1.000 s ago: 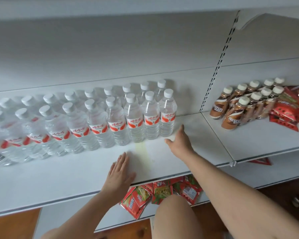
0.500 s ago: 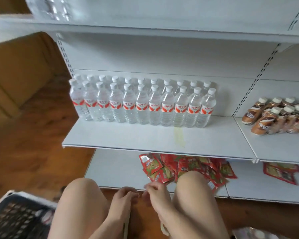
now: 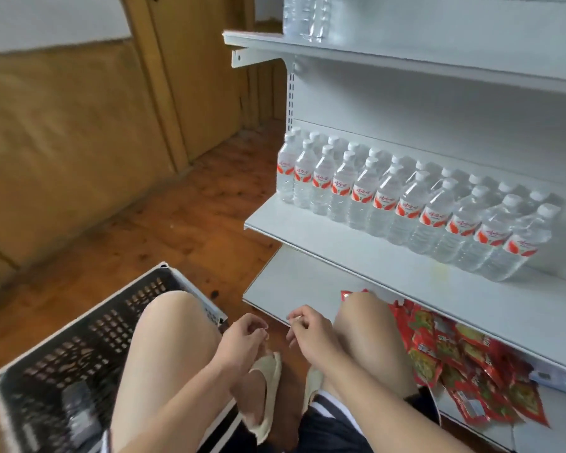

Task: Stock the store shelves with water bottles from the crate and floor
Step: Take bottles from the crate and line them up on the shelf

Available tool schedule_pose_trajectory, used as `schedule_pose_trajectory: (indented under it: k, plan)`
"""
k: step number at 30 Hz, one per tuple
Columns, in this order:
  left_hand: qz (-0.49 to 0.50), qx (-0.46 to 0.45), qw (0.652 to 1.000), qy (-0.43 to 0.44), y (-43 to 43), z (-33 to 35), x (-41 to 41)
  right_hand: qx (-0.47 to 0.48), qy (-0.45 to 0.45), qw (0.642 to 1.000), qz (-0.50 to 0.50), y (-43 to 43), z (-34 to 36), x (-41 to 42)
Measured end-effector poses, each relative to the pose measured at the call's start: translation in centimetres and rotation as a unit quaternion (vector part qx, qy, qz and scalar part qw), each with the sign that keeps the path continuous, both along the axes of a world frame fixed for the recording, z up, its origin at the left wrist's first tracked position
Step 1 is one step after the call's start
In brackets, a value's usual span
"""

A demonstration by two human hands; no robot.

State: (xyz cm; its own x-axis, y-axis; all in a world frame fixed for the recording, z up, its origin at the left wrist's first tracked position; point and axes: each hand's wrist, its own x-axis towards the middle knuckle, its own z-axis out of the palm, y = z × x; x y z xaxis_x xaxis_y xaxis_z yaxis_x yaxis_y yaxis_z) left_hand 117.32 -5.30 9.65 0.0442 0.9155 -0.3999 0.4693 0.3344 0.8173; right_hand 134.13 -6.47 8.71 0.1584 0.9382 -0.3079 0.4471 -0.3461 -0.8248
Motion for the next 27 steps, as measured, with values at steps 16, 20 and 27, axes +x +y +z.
schedule_pose_trajectory:
  k: [16, 20, 27]
  plan:
    - [0.307, 0.015, 0.951, 0.022, -9.3, -0.1, -15.8, -0.037, -0.010, 0.945, 0.326, 0.0, 1.2, -15.8]
    - [0.341, 0.005, 0.940, -0.004, -10.3, -0.8, -16.5, -0.040, -0.021, 0.928, 0.369, 0.7, 0.7, -16.9]
    - [0.365, -0.031, 0.930, -0.027, -9.1, -3.8, -17.8, -0.094, -0.027, 0.921, 0.376, 4.4, -2.3, -19.7]
